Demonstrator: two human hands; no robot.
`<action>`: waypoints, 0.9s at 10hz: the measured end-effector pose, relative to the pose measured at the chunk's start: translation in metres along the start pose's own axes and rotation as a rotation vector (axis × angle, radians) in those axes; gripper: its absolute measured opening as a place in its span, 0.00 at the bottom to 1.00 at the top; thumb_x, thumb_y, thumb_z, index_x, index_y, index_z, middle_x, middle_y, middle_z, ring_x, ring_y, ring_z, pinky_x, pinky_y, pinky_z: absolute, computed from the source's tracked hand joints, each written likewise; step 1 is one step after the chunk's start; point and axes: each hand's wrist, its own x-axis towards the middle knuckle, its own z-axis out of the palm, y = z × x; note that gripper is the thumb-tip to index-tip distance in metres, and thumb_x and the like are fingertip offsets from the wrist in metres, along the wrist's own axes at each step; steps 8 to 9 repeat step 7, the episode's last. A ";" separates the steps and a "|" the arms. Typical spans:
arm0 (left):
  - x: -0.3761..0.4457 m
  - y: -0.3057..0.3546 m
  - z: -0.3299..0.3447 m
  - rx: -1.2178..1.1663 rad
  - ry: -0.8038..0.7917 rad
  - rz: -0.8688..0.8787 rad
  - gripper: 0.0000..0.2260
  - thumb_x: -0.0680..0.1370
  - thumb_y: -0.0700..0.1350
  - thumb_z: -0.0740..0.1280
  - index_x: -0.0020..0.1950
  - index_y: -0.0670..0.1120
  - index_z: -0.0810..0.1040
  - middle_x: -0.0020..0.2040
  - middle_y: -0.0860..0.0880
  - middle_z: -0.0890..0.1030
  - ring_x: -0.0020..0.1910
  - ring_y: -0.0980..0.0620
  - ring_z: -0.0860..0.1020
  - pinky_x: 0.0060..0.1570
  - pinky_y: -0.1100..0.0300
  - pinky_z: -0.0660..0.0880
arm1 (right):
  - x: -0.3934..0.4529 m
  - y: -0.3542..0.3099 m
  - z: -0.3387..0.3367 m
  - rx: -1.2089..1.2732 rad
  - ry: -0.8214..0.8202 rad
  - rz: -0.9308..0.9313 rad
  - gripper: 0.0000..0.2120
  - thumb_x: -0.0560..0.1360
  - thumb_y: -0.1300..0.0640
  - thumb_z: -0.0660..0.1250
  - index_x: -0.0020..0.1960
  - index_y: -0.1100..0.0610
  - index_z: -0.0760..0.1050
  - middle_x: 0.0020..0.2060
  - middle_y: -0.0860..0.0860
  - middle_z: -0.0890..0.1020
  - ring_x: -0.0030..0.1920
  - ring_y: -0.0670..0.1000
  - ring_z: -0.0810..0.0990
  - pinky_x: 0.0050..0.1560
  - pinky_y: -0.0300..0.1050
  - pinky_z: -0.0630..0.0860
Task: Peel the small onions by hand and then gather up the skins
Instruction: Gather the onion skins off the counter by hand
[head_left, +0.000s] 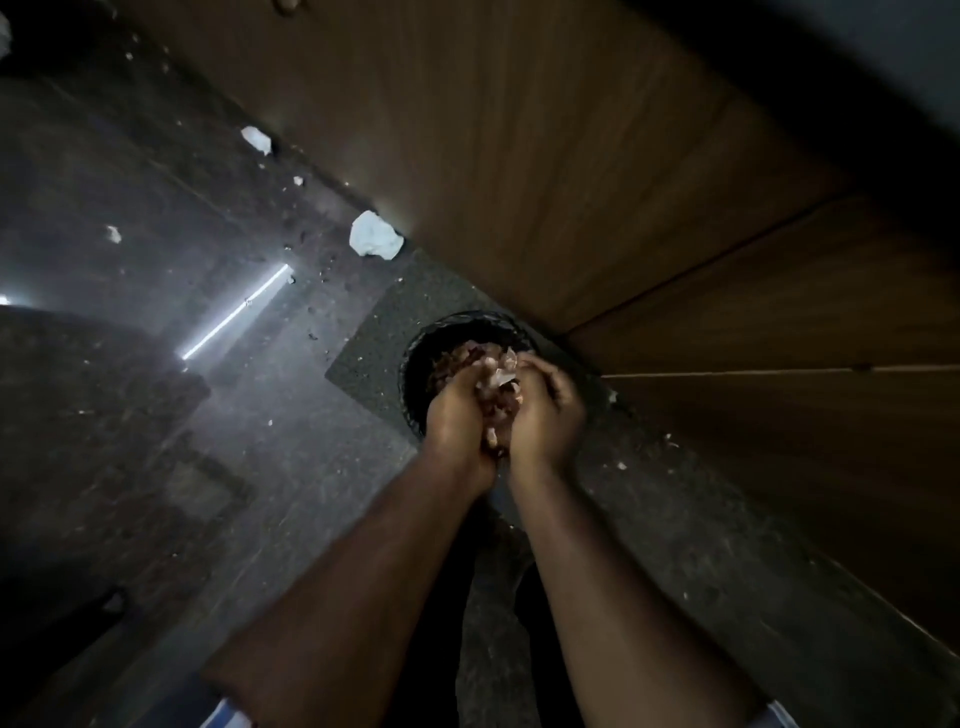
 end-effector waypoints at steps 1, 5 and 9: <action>0.042 -0.002 -0.023 -0.054 -0.012 -0.031 0.19 0.82 0.48 0.58 0.64 0.38 0.80 0.59 0.40 0.84 0.55 0.42 0.84 0.48 0.54 0.80 | 0.029 0.026 0.019 0.021 -0.003 0.141 0.13 0.76 0.68 0.65 0.44 0.52 0.82 0.47 0.54 0.86 0.50 0.55 0.85 0.47 0.48 0.83; 0.164 -0.025 -0.076 -0.143 -0.030 -0.151 0.28 0.83 0.61 0.52 0.65 0.44 0.81 0.61 0.42 0.83 0.61 0.43 0.81 0.67 0.47 0.72 | 0.103 0.117 0.043 -0.145 -0.137 0.564 0.12 0.81 0.49 0.61 0.55 0.53 0.80 0.50 0.55 0.84 0.46 0.55 0.82 0.39 0.46 0.77; 0.173 -0.017 -0.061 -0.655 0.257 -0.319 0.25 0.83 0.55 0.55 0.78 0.44 0.66 0.74 0.41 0.71 0.75 0.42 0.66 0.75 0.45 0.59 | 0.096 0.105 0.065 -0.240 -0.265 0.516 0.16 0.81 0.45 0.61 0.54 0.54 0.82 0.52 0.54 0.84 0.52 0.54 0.82 0.51 0.46 0.77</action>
